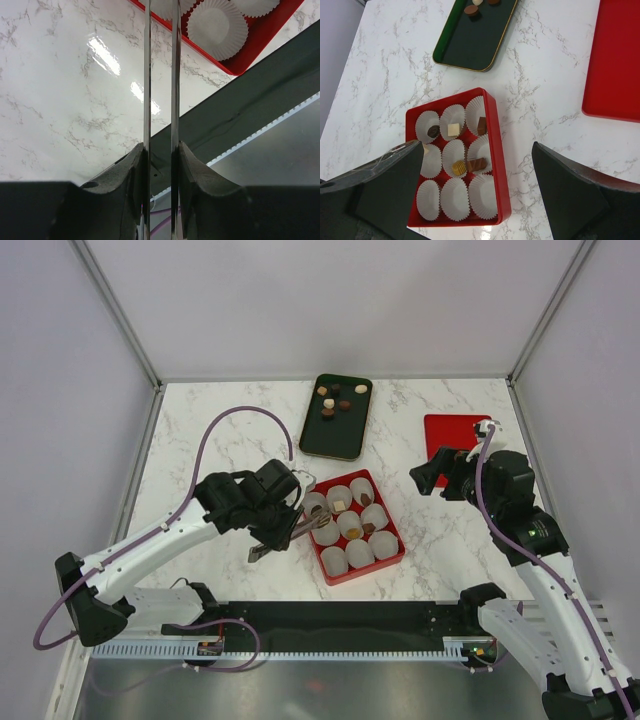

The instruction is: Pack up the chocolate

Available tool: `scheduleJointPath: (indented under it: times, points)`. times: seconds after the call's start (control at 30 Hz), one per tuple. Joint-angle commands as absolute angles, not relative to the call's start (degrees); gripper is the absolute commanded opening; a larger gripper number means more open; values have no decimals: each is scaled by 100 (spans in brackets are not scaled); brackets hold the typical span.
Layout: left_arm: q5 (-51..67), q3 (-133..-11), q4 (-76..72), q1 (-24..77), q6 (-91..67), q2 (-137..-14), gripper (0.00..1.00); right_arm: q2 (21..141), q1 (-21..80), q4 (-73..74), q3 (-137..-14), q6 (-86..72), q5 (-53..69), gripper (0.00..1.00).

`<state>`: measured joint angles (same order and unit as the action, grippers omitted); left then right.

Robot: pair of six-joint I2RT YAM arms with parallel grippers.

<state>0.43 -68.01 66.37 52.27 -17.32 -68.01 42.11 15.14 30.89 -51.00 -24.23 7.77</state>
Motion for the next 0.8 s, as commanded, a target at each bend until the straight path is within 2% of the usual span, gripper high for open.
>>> scheduleJointPath:
  times: [0.0,0.23,0.77]
  points:
    - [167,-6838,6688,5265,-1767,-6812,37,4201,1503,3015,-5150,-2479,861,98]
    - [105,-6882,6715,5265,-1775,-6855,41,4175,1503,3015,-5150,-2470,826,98]
    - [-228,-7224,6610,5273,-1837,-6961,41,4122,1503,3023,-5168,-2487,809,98]
